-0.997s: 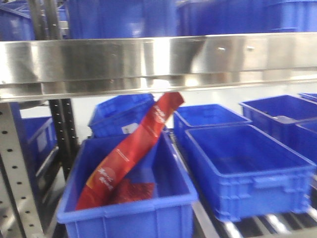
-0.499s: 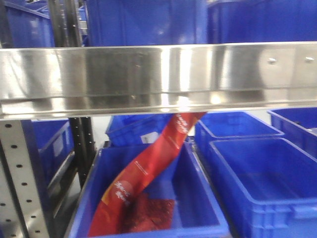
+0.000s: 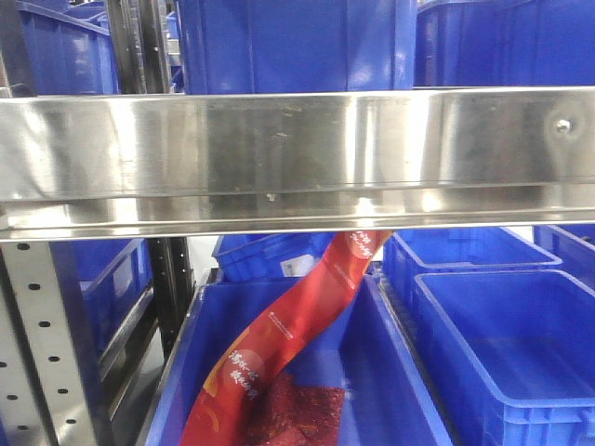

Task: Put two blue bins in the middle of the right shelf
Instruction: 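Drive up to the shelf holding the teal bin in both grippers, then lift the teal bin with both grippers above the upper shelf rail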

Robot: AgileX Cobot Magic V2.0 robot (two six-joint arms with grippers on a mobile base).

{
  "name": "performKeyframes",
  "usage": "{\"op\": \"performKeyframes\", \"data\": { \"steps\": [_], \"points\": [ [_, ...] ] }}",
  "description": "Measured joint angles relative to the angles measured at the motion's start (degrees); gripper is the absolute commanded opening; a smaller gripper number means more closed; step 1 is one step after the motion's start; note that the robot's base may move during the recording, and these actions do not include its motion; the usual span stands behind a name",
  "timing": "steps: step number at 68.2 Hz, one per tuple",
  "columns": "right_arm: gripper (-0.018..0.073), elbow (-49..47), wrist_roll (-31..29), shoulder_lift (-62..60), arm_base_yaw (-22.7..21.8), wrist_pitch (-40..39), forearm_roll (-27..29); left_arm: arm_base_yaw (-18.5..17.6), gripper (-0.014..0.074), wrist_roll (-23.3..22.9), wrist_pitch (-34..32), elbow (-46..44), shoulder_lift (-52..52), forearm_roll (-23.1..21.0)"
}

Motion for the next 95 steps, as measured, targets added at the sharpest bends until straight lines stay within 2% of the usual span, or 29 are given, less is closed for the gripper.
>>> {"op": "performKeyframes", "data": {
  "steps": [95],
  "points": [
    [-0.0154,0.0,0.0,0.0,0.0,0.3,0.0,0.0,-0.0111,0.0,-1.1,0.0,0.0,-0.2]
  ]
}}
